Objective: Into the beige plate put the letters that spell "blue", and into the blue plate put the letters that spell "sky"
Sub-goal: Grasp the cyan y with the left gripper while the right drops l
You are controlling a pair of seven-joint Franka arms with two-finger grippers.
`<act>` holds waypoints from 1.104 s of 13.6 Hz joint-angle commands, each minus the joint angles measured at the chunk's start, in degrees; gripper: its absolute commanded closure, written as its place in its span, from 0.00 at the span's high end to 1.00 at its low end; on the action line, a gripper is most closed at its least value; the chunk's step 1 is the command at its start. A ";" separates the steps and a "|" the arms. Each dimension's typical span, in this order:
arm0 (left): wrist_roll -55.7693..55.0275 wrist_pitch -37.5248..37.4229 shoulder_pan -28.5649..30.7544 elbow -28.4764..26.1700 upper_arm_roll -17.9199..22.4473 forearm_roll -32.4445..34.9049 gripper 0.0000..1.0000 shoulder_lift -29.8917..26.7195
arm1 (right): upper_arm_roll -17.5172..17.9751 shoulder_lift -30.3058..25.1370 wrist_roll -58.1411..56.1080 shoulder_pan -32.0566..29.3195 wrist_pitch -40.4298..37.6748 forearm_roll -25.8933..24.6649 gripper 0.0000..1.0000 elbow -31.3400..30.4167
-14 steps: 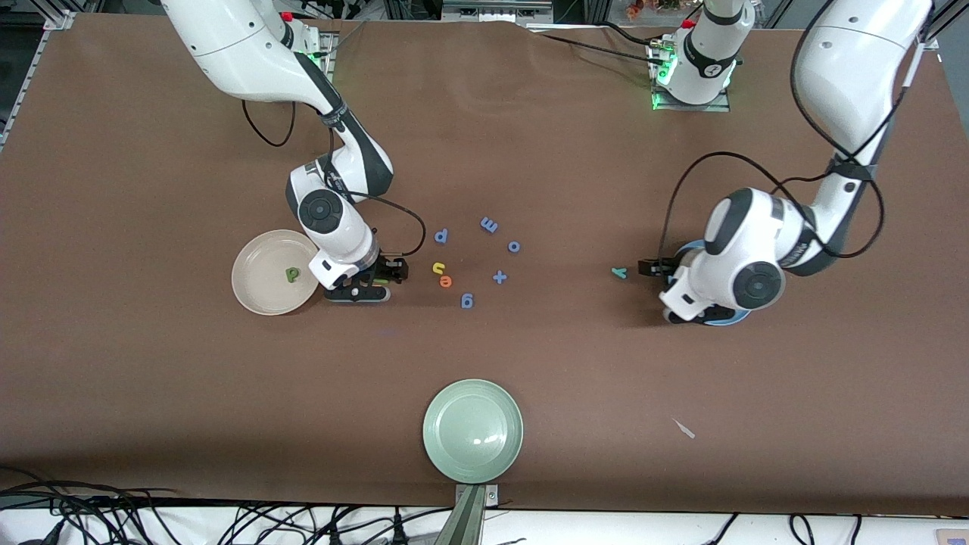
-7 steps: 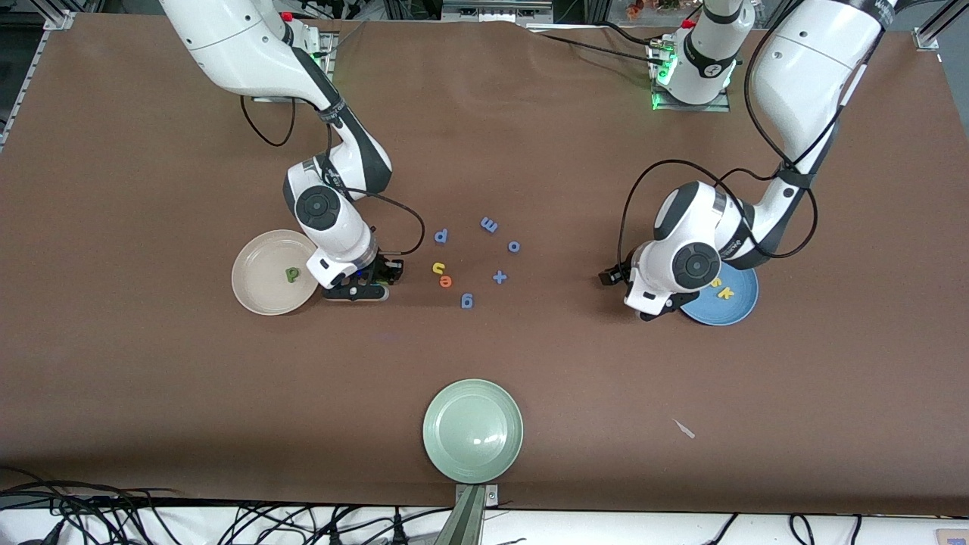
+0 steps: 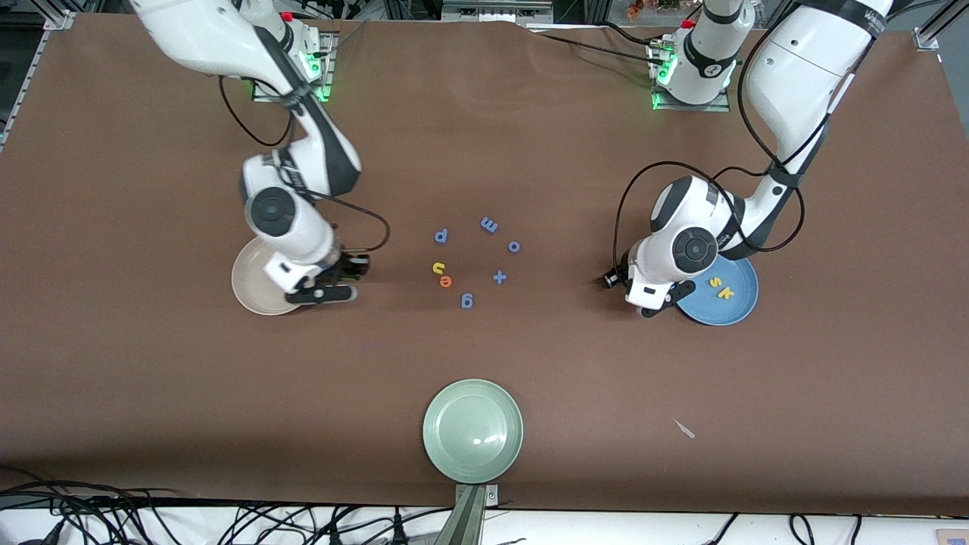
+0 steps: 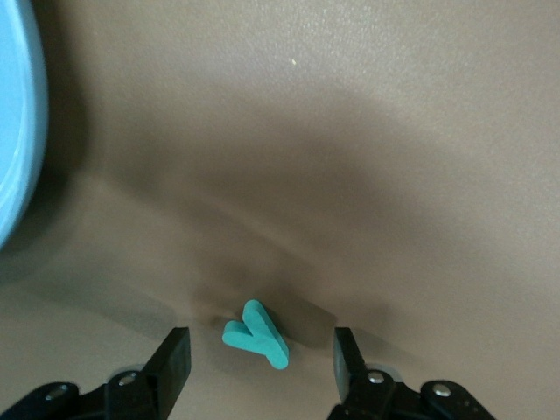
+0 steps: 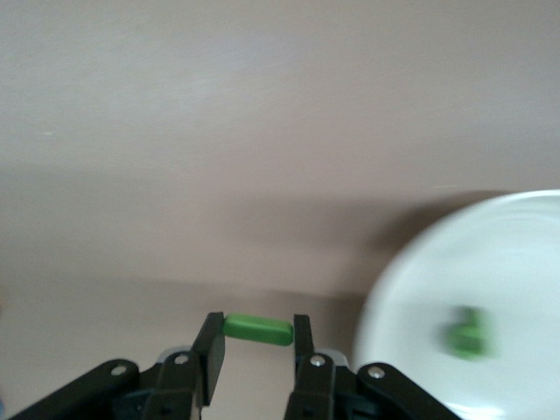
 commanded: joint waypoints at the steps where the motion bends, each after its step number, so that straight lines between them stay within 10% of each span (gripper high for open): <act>1: -0.74 1.00 0.32 -1.96 0.32 -0.33 0.66 -1.93 | -0.90 -7.22 -9.07 -4.43 -1.10 -0.42 0.01 -7.33; 6: -0.22 1.00 0.41 -1.96 0.40 -0.33 0.34 -1.84 | -1.79 -9.78 -15.87 -7.34 11.99 -0.42 0.25 -18.86; 9: -0.13 1.00 0.41 -1.96 0.40 -0.25 0.26 -1.84 | -1.09 -10.75 -14.74 -7.34 11.65 -0.25 0.70 -18.52; 15: 0.05 1.00 0.50 -1.87 0.40 -0.33 0.16 -1.75 | 1.20 -6.80 -2.19 -3.32 5.42 0.19 0.70 -8.52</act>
